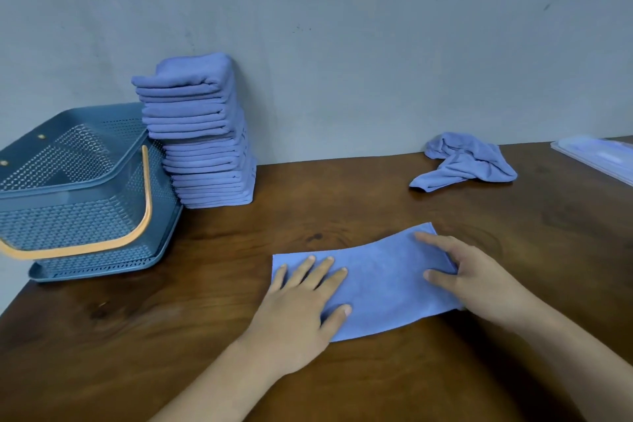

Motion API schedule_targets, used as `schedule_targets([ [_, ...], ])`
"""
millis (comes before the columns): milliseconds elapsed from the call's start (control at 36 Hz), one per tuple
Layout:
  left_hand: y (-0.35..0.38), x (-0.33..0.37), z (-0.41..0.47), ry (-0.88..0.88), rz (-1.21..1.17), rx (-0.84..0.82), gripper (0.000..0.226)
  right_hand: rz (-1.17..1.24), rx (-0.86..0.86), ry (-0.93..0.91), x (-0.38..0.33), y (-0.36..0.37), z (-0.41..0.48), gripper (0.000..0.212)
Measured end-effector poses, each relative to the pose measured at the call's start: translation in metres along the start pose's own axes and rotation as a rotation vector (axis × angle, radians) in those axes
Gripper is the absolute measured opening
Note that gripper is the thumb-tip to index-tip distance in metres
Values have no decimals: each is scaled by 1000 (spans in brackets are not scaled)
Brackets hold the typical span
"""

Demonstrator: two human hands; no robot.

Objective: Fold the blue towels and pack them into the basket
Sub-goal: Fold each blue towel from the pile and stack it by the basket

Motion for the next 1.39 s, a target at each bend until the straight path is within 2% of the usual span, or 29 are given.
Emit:
schedule_targets([
  [111, 5, 3, -3, -1, 1, -8, 63, 58, 5, -2, -15, 1, -1, 60],
  [278, 4, 2, 0, 20, -36, 9, 64, 178, -12, -90, -76, 14, 5, 59],
  [333, 0, -3, -2, 32, -235, 54, 61, 186, -52, -116, -98, 29, 8, 59],
  [361, -7, -10, -3, 19, -417, 121, 55, 192, -76, -120, -107, 38, 10, 59],
  [444, -33, -50, -19, -151, -879, 437, 31, 228, -150, -69, -126, 76, 12, 58],
  [500, -40, -78, -31, -278, -1000, 545, 27, 244, -195, -16, -128, 105, 10, 60],
  [556, -37, -93, -37, -333, -1066, 512, 28, 260, -224, 44, -123, 130, 8, 63],
  [639, -28, -99, -44, -353, -1079, 434, 31, 282, -206, 84, -114, 148, 5, 66],
  [972, -23, -98, -41, -332, -971, 355, 32, 259, -235, 80, -116, 149, 5, 65],
  [1028, -22, -99, -41, -330, -970, 352, 30, 322, -272, 68, -122, 149, 1, 60],
  [1083, -22, -99, -41, -332, -975, 360, 26, 493, -276, 24, -130, 141, 0, 47],
  [1139, -23, -98, -42, -344, -987, 365, 20, 603, -161, -45, -130, 120, 5, 33],
  [1194, -25, -96, -44, -347, -1002, 365, 18, 483, 25, -136, -120, 96, 14, 27],
  [1250, -27, -93, -45, -343, -983, 363, 21, 212, 135, -254, -107, 86, 22, 32],
  [1306, -29, -91, -44, -334, -955, 356, 26, -23, 87, -348, -94, 96, 27, 35],
  [1389, -28, -88, -42, -320, -936, 356, 36, -254, -29, -441, -82, 118, 26, 33],
])
Point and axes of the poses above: each hand's wrist, its own z-axis towards the middle knuckle, its own y-axis out of the palm, x = y × z, the point moved 7 cm from there along z, towards the middle knuckle, and after that the axes turned 1 degree about y, right-handed, at the moved point
